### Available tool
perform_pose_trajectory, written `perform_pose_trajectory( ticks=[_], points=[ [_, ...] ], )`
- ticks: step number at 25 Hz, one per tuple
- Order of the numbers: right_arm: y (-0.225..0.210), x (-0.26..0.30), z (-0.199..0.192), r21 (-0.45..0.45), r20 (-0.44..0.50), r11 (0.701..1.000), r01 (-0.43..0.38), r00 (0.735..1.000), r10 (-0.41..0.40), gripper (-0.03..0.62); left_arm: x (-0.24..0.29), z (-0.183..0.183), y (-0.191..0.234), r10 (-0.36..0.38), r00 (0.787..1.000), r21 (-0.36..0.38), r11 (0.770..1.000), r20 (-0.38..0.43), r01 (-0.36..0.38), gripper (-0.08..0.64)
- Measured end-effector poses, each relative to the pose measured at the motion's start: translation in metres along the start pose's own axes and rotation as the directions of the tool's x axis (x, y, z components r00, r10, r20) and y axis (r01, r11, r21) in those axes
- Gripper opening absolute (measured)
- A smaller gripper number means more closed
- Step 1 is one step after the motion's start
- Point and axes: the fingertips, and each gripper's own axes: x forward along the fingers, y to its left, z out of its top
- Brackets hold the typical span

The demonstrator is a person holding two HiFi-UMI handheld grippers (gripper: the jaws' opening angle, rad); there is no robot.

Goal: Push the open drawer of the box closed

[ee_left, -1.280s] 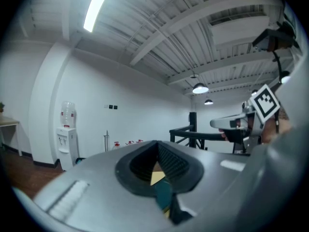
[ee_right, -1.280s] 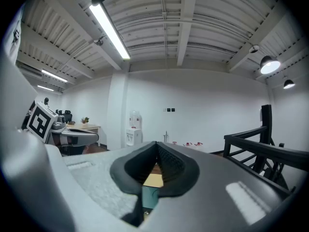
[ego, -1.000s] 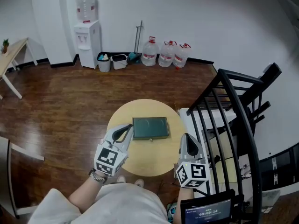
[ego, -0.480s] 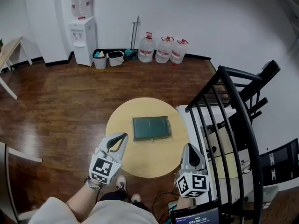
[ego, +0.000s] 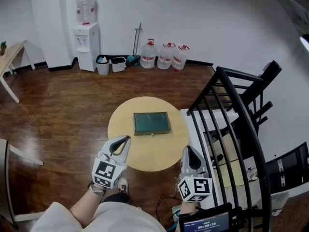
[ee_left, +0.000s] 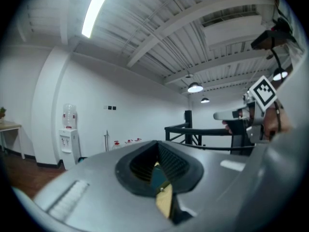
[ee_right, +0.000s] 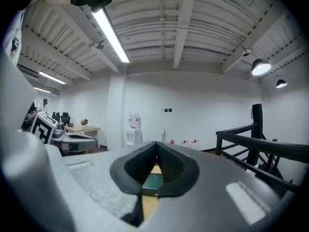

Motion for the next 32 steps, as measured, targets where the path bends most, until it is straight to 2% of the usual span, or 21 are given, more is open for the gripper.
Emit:
perform_pose_trajectory(
  ticks=[4, 10, 17, 24, 32],
  points=[
    [0.004, -0.038, 0.005, 0.008, 0.012, 1.0, -0.018, 1.0, 0.018, 0.003, -0.025, 0.018, -0.03, 0.015, 1.0, 0.011, 1.0, 0.021, -0.016, 0.008],
    [0.021, -0.099, 0.007, 0.025, 0.025, 0.998, -0.063, 0.998, 0.062, 0.003, -0.075, 0.031, -0.086, -0.006, 0.999, 0.046, 0.999, 0.034, 0.005, 0.008],
    [0.04, -0.155, -0.012, -0.002, -0.014, 0.991, -0.131, 0.991, 0.131, 0.003, -0.126, 0.006, -0.139, -0.003, 1.0, 0.006, 1.0, 0.003, 0.003, 0.008],
    [0.043, -0.179, -0.004, -0.004, 0.008, 0.991, -0.137, 0.991, 0.137, 0.003, -0.14, 0.013, -0.166, -0.043, 0.999, 0.036, 0.998, -0.001, 0.043, 0.008],
    [0.055, -0.171, 0.006, -0.01, 0.031, 0.99, -0.142, 0.989, 0.142, 0.003, -0.134, 0.029, -0.166, -0.098, 0.995, 0.102, 0.99, 0.024, 0.095, 0.008]
  ],
)
